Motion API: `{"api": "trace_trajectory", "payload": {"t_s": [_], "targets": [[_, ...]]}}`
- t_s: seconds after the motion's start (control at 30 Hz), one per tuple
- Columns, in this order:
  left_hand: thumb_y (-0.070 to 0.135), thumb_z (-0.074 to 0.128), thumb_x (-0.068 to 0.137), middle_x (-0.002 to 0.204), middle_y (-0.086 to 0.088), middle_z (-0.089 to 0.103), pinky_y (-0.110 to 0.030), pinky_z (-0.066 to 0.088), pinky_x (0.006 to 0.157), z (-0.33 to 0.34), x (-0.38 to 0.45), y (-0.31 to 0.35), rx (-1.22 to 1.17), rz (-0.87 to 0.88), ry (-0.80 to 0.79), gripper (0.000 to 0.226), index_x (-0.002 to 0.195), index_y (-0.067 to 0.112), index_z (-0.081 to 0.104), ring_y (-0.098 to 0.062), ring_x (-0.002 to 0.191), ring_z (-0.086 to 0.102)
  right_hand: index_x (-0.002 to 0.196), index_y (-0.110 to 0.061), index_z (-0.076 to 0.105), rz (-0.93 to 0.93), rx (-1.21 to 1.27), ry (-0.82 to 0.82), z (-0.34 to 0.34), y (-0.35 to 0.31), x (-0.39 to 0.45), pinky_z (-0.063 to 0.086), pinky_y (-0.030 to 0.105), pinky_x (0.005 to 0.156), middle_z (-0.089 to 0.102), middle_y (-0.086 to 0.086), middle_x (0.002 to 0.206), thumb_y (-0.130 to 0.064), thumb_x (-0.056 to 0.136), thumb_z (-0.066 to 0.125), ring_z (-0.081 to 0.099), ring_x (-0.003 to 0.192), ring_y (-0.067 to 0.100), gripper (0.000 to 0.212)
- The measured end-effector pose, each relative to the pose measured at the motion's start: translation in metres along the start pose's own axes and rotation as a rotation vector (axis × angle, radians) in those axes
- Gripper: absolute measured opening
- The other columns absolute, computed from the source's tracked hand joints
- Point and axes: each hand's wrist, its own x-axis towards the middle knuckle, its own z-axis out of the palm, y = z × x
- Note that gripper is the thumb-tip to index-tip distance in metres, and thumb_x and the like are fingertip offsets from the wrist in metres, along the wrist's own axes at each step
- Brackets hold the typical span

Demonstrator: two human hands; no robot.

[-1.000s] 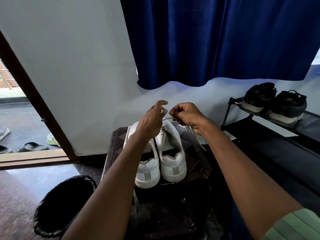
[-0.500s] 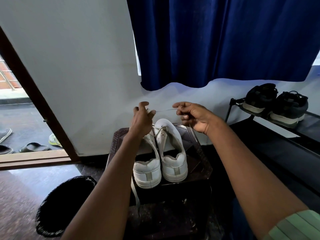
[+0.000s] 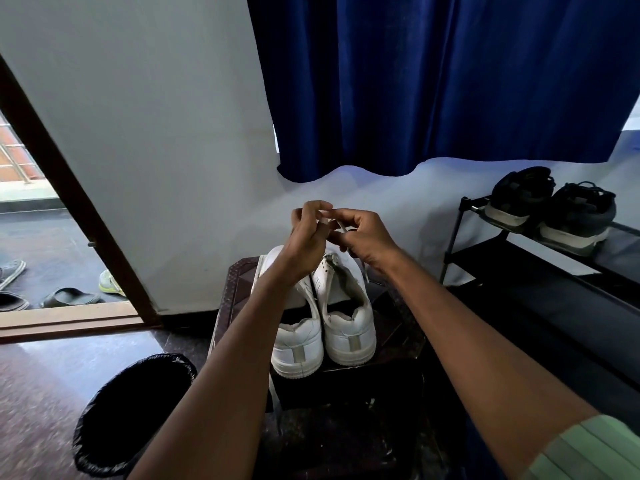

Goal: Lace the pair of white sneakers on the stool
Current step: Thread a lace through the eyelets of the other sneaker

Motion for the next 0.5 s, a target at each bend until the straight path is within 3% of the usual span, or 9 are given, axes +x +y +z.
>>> {"api": "trace_trajectory", "payload": {"t_s": [0.1,0.2,0.3,0.4,0.5], "targets": [[0.010,0.034,0.109,0.110,0.016,0.043,-0.008,0.040,0.084,0.003,0.001,-0.007,0.018,-0.005,0.007,0.024,0.125,0.004,0.051,-0.015,0.113,0.042,0.095,-0.011,0.081,-0.047,-0.099,0.051,0.003,0.003,0.002,0.048,0.017,0.058,0.075,-0.003,0.077,-0.017,0.087,0.082,0.060,0.058,-0.003,0.010],[0.026,0.032,0.110,0.103,0.005,0.059,-0.025,0.044,0.074,0.001,0.003,-0.012,-0.026,-0.022,0.057,0.029,0.110,0.010,0.056,-0.004,0.090,0.057,0.087,-0.011,0.081,-0.011,-0.109,0.077,0.002,0.004,0.004,0.055,0.023,0.065,0.077,0.000,0.077,-0.017,0.086,0.084,0.066,0.066,0.004,0.007],[0.023,0.036,0.112,0.091,0.004,0.066,-0.030,0.048,0.074,-0.008,0.004,-0.015,0.067,-0.072,0.073,0.029,0.098,0.015,0.060,-0.002,0.083,0.064,0.087,-0.011,0.079,0.063,-0.059,0.143,0.002,0.004,0.005,0.048,0.026,0.055,0.071,0.002,0.071,-0.015,0.089,0.080,0.053,0.056,0.010,0.005],[0.012,0.042,0.108,0.084,0.003,0.066,-0.020,0.046,0.068,-0.015,0.001,-0.012,0.156,-0.060,0.054,0.026,0.097,0.016,0.065,-0.015,0.078,0.064,0.086,-0.010,0.078,0.115,-0.045,0.183,-0.001,0.005,0.007,0.045,0.023,0.053,0.066,-0.002,0.065,-0.016,0.090,0.078,0.048,0.054,0.010,0.007],[0.011,0.056,0.103,0.070,0.006,0.064,-0.011,0.039,0.052,-0.015,0.002,-0.008,0.156,-0.133,0.036,0.016,0.095,0.014,0.069,-0.005,0.059,0.058,0.087,-0.008,0.078,0.150,-0.025,0.204,0.001,0.004,0.006,0.049,0.025,0.057,0.068,0.002,0.069,-0.014,0.090,0.078,0.050,0.056,0.011,0.007]]}}
